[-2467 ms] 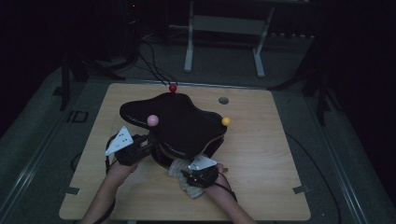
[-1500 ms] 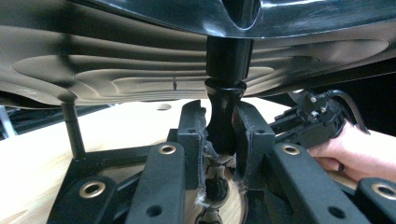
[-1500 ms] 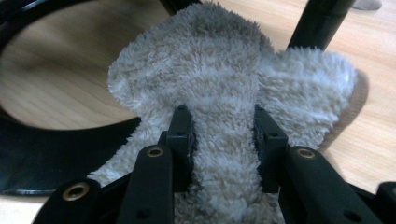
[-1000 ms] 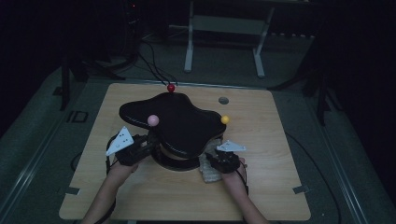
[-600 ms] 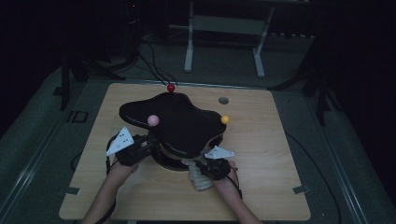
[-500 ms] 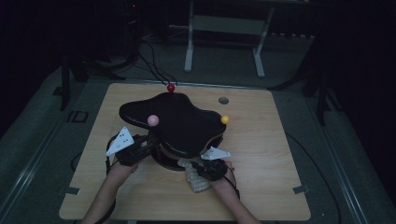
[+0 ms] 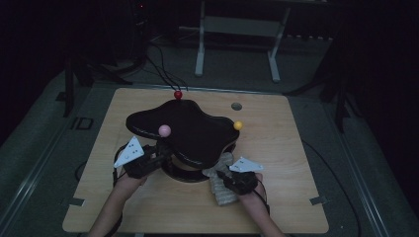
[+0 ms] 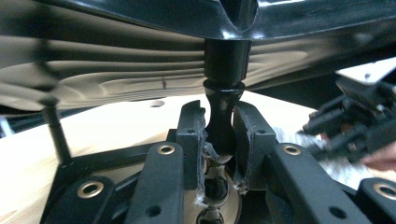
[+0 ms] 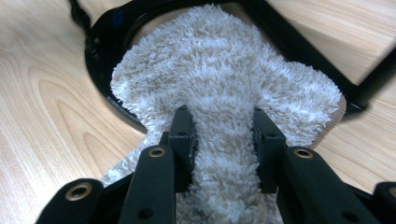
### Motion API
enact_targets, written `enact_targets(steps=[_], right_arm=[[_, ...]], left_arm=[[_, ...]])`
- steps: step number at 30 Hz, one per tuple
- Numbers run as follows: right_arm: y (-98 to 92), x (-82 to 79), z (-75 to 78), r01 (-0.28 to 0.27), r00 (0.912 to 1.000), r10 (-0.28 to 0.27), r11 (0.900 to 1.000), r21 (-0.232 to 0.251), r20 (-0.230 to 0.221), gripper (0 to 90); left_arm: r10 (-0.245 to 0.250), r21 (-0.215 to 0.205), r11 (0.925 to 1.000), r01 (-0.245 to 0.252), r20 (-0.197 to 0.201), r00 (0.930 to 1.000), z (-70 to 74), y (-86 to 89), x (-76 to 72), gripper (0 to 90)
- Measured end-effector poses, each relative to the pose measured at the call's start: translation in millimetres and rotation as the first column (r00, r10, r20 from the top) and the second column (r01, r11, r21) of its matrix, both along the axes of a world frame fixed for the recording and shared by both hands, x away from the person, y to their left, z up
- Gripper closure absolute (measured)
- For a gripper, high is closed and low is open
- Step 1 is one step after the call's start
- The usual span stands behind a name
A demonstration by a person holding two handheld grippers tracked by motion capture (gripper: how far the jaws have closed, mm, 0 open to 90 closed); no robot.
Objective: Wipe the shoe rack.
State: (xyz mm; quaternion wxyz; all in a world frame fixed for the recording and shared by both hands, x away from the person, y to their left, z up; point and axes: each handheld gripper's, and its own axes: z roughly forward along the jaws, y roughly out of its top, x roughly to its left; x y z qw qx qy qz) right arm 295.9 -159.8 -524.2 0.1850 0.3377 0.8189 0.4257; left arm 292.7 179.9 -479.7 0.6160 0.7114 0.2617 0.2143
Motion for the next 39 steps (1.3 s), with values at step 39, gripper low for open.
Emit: enact_targets(steps=[39], right_arm=[[-52.1,-20.6,-3.3,0.078,0.9969,-0.077,0.994,0.083,-0.017,67.3]], left_arm=[[0.188,0.272,0.9499,-0.154,-0.102,0.9768,-65.6,1.6,-12.1,87.8]])
